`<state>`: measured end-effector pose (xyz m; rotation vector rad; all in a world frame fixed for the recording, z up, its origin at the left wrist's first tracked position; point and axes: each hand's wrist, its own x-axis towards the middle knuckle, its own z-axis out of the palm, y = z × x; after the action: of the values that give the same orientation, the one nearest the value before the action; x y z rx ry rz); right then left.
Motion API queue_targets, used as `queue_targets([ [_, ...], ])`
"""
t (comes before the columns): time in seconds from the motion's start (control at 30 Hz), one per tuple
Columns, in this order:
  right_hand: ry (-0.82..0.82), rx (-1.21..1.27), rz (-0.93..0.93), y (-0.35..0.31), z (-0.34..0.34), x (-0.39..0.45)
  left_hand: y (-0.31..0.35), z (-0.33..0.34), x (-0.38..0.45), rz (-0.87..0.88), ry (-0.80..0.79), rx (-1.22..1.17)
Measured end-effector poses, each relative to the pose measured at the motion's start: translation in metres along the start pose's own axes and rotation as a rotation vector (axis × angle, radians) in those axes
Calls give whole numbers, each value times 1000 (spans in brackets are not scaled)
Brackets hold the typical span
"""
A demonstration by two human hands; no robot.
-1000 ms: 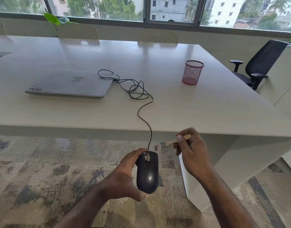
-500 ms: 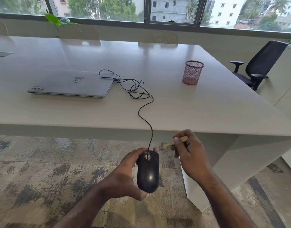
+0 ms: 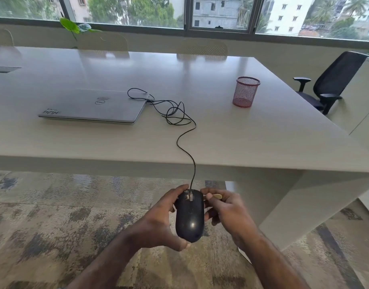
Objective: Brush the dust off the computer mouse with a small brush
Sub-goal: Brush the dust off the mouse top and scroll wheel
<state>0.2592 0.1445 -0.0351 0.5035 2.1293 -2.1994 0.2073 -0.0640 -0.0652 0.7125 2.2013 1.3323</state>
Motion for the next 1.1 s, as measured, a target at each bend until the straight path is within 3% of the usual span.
queue_targets([
  [0.33, 28, 58, -38, 9, 11, 6, 1, 0, -1, -16, -53, -180],
  [0.47, 47, 82, -47, 11, 11, 7, 1, 5, -4, 76, -67, -320],
  [0.57, 75, 122, -56, 11, 11, 9, 0, 12, -5, 139, 8, -377],
  [0.9, 218, 214, -31, 31, 22, 15, -26, 49, -12, 15, 386, -497],
  [1.1, 213, 219, -37, 37, 30, 10, -24, 56, -14, 42, 489, -513],
])
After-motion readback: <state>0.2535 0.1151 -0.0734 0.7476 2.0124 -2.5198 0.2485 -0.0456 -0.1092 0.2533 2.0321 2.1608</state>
